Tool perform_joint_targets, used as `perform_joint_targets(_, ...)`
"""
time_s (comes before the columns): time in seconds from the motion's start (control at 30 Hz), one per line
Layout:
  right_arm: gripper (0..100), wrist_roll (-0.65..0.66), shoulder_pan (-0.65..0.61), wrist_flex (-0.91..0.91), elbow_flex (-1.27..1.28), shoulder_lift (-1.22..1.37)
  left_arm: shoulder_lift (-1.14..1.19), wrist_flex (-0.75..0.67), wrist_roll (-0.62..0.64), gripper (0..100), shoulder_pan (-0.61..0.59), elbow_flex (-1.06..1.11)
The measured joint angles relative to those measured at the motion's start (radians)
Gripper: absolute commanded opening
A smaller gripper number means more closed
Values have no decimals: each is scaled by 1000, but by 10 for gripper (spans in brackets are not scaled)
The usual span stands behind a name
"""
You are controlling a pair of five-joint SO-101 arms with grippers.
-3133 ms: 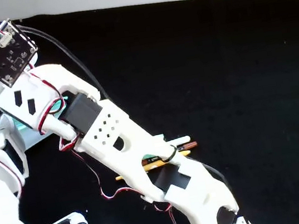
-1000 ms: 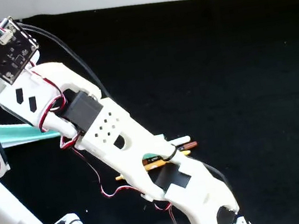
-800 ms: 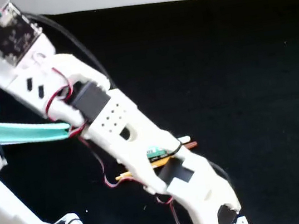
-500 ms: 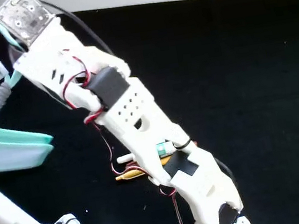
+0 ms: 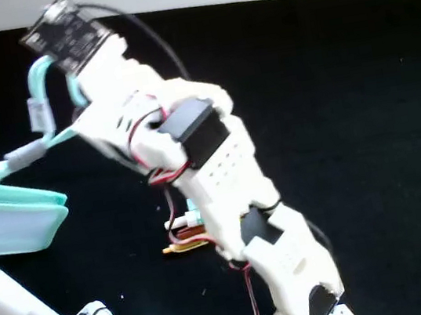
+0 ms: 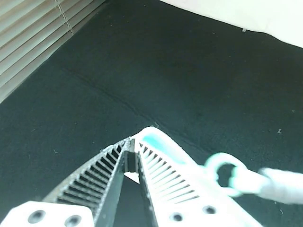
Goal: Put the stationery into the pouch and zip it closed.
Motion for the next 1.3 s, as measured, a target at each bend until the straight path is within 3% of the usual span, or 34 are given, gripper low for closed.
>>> perform_joint_targets(0.3,6,0,140,5,60,-6,5,-9,29,6,0,0)
perform_joint_targets(1.3,7,0,175,5,132,-6,9,-14,29,6,0,0)
